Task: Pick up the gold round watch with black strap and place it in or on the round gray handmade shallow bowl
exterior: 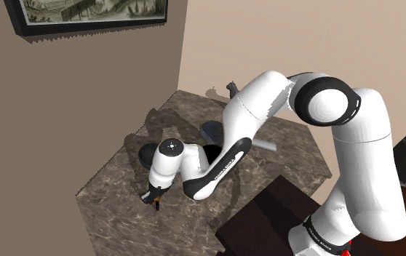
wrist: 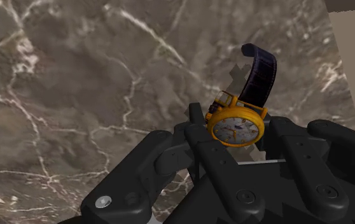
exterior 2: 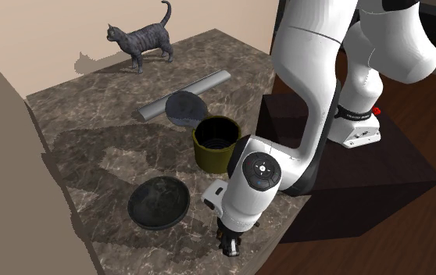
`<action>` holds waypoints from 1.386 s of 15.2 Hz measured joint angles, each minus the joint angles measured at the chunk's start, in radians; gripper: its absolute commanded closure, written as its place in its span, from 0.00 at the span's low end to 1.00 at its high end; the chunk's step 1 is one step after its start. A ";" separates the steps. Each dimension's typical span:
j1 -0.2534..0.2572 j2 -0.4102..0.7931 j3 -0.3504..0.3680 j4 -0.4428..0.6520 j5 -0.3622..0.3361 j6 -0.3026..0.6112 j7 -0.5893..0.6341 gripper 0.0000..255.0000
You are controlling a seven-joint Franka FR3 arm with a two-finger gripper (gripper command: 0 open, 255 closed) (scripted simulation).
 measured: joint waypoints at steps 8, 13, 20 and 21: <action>-0.008 -0.014 0.010 -0.006 0.009 -0.009 -0.009 1.00; -0.038 -0.069 0.047 -0.026 0.047 -0.045 -0.044 1.00; -0.077 -0.149 0.103 -0.048 0.111 -0.104 -0.095 1.00; -0.083 -0.160 0.110 -0.050 0.120 -0.111 -0.103 1.00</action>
